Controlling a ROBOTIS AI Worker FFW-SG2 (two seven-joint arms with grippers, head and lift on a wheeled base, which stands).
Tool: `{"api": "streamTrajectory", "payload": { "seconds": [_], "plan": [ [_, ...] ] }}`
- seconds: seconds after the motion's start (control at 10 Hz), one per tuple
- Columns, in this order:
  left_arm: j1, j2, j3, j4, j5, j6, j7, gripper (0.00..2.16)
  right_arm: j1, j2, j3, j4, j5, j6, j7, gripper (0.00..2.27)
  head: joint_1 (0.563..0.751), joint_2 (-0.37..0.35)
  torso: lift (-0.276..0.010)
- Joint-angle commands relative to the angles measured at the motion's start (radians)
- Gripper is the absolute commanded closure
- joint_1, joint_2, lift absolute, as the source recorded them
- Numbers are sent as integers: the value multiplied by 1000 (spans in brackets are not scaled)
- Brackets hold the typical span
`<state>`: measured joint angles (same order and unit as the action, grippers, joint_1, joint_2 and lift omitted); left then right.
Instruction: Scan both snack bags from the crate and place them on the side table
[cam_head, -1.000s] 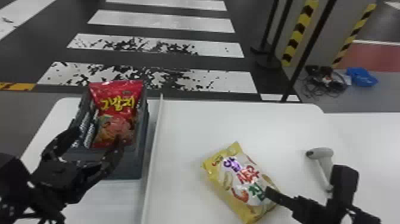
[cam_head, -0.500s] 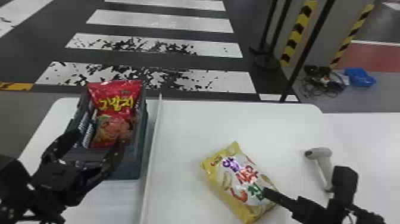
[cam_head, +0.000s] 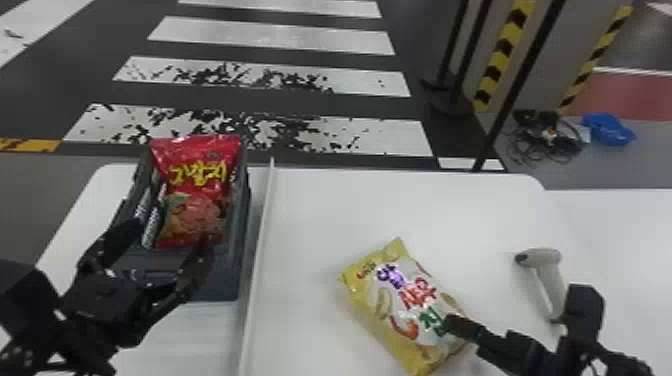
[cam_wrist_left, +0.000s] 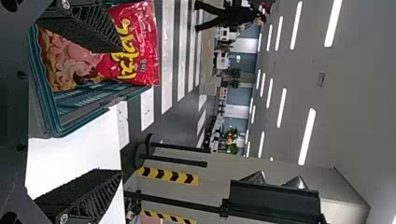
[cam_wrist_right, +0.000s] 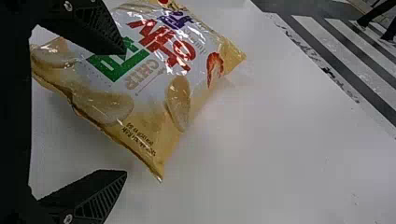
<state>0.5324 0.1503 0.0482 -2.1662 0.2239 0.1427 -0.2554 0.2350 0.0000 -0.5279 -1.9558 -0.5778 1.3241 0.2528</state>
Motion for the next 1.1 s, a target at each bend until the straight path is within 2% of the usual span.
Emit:
{"api": "streamTrajectory", "payload": {
  "seconds": [0.0, 0.3, 0.4, 0.5, 0.6, 0.7, 0.8, 1.0],
  "plan": [
    [0, -2, -1, 2, -1, 1, -1, 76, -25, 0, -18, 46, -22, 7, 19, 80, 695, -105, -95],
    [0, -2, 1, 3, -1, 1, -1, 76, -69, -6, -27, 123, -17, 13, 54, 107, 695, -95, -95],
    [0, -2, 1, 5, -1, 1, -1, 76, -85, -8, -30, 147, -5, 7, 76, 194, 695, -92, -95],
    [0, -2, 1, 6, -1, 1, 1, 76, -95, -17, -29, 166, 4, 1, 76, 414, 695, -91, -95],
    [0, -2, 1, 8, -1, 1, -1, 76, -101, -20, -26, 173, 21, -12, 79, 805, 695, -93, -95],
    [0, -2, 1, 9, -1, 1, -1, 76, -109, -20, -26, 173, 42, -15, 77, 1642, 695, -99, -95],
    [0, -2, 1, 13, -1, -2, -1, 76, -111, -25, -24, 173, 55, -15, 80, 2186, 695, -106, -95],
    [0, -2, 1, 14, 0, -2, 1, 76, -111, -26, -33, 172, 52, -42, 105, 2250, 695, -114, -95]
  ]
}}
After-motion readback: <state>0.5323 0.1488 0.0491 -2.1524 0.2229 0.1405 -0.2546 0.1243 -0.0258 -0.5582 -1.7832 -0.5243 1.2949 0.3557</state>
